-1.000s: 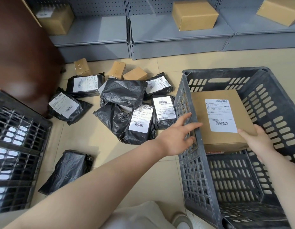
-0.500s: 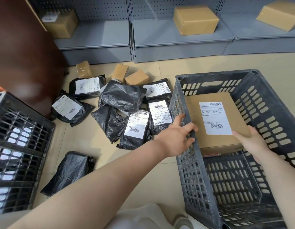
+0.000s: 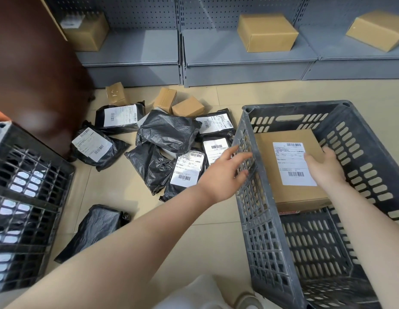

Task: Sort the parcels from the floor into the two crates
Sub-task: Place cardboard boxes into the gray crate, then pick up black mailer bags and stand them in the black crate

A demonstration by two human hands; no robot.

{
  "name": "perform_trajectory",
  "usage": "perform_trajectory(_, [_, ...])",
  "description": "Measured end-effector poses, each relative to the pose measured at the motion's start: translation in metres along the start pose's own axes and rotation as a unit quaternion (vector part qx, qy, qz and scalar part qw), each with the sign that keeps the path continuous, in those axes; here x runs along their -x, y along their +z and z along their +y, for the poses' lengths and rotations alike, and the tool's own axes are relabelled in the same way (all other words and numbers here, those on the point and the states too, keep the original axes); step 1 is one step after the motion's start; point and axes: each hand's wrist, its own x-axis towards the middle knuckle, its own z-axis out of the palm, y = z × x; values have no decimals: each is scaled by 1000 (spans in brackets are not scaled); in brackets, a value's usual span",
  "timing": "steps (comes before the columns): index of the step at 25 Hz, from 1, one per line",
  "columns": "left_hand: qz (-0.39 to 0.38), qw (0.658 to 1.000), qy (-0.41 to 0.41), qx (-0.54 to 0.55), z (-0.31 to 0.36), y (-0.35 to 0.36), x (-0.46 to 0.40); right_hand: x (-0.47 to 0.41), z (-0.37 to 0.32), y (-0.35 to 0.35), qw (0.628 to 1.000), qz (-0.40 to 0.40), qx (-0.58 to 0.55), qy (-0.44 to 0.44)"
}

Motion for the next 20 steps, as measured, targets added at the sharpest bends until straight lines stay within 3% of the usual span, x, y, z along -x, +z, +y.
perform_trajectory(8, [28, 995, -94, -19, -42, -50, 6, 28, -110, 47, 987, -45, -111, -106])
perform_trajectory(15, [43, 973, -224, 28, -95, -83, 16, 60, -171, 106, 960, -70, -56, -266])
perform_trajectory(20, [45, 949, -308, 56, -136, -96, 18, 64, -180, 159, 959, -122, -6, -256])
